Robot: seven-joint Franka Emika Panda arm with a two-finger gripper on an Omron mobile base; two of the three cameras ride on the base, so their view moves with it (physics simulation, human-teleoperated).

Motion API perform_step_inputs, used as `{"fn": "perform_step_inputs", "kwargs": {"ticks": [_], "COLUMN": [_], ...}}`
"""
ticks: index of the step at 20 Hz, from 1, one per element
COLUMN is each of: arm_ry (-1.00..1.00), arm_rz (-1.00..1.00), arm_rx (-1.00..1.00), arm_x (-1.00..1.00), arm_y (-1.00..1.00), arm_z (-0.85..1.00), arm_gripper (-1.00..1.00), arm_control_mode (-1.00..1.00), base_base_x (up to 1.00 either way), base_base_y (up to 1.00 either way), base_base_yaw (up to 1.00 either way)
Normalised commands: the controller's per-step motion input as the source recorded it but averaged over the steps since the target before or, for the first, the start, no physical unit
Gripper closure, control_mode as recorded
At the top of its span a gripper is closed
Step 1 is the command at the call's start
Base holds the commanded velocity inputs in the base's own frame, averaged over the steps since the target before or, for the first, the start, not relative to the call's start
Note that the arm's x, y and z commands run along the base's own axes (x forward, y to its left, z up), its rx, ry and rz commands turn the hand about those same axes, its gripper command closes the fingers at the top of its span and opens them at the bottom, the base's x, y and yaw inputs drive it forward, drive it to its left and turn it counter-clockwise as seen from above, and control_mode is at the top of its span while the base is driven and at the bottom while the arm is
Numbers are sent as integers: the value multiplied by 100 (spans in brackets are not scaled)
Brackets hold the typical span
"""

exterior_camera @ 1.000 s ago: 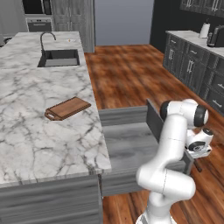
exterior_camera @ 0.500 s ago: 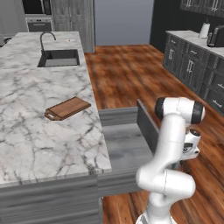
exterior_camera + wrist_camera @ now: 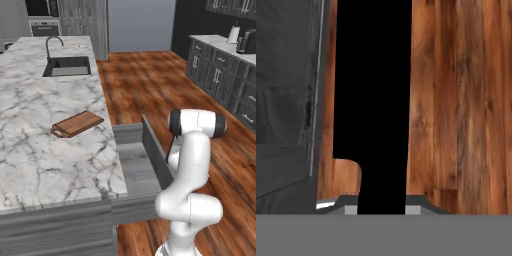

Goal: Pick up the knife from the drawer and place it on the cutting board. Then place the meat from the plate to the cutting board.

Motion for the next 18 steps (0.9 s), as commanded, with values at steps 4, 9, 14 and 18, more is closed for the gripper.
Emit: {"fn": "perform_step_inputs", "kwargs": {"ticks": [4,9,14,18], "arm_ry": [2,0,0,0], "arm_rz": [-6,-6,-7,-6], "arm_rx": [-4,-1,0,2], "arm_x": [5,0,0,0], "arm_y": [93,78,50,39], "arm_z": [0,0,0,0], "arm_gripper": [100,100,100,100], "arm_control_mode": [-100,-100,-100,-100], "base_base_x": [0,0,0,0], "base_base_y": [0,0,0,0], "base_base_yaw": [0,0,0,0]}}
